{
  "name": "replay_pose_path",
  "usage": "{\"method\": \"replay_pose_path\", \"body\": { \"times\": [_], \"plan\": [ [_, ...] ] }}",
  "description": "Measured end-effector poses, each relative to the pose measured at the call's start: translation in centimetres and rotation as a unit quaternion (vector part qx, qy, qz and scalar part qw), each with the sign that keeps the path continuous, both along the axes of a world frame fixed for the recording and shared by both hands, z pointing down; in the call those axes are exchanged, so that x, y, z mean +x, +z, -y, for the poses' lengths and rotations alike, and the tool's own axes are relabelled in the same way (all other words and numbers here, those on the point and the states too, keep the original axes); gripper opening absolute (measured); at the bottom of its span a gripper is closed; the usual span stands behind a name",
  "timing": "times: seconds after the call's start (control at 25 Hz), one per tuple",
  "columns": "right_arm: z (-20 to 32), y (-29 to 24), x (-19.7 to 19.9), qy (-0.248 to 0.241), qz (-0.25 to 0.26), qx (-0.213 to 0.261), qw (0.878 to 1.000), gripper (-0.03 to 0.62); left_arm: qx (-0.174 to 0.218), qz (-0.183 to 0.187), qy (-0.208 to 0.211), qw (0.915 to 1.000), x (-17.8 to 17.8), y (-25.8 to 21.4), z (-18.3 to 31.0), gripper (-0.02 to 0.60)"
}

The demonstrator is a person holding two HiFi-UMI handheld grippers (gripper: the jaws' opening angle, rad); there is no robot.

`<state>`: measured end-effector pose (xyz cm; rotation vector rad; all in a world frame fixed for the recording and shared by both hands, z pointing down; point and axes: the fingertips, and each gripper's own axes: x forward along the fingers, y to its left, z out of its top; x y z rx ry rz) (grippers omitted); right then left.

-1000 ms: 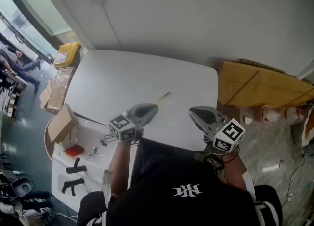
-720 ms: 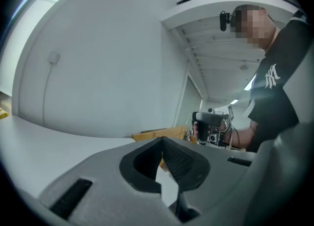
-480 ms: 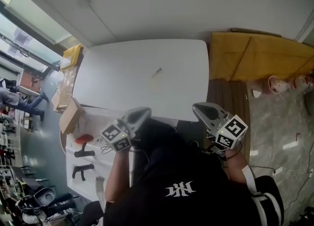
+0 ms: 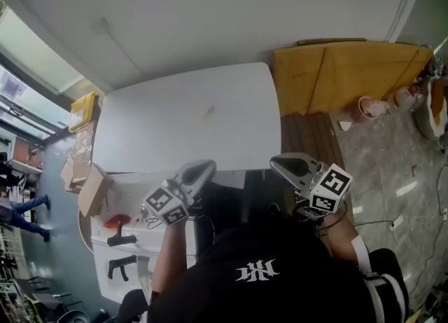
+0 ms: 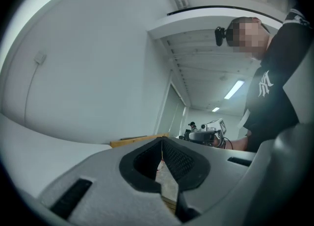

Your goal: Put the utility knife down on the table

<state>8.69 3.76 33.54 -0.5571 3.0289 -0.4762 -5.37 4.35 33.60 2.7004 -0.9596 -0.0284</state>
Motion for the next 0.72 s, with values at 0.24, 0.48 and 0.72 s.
{"method": "replay_pose_path", "body": {
  "times": [0.24, 0.48, 0.72],
  "plan": [
    [-3.2, 0.2, -5.2, 0.045, -0.06, 0.019, 0.997, 0.005, 0.035, -0.001, 0.032, 0.9989, -3.4, -0.6, -4.9, 0.005],
    [-6.5, 0.8, -7.6, 0.064, -0.029, -0.026, 0.997, 0.005, 0.017, 0.015, 0.064, 0.9977, -3.9, 4.2, -7.3, 0.005],
    [-8.7, 1.0, -8.6, 0.045, -0.023, -0.024, 0.998, 0.005, 0.041, 0.04, 0.063, 0.9964, -2.6, 2.8, -9.6, 0.005]
  ]
}}
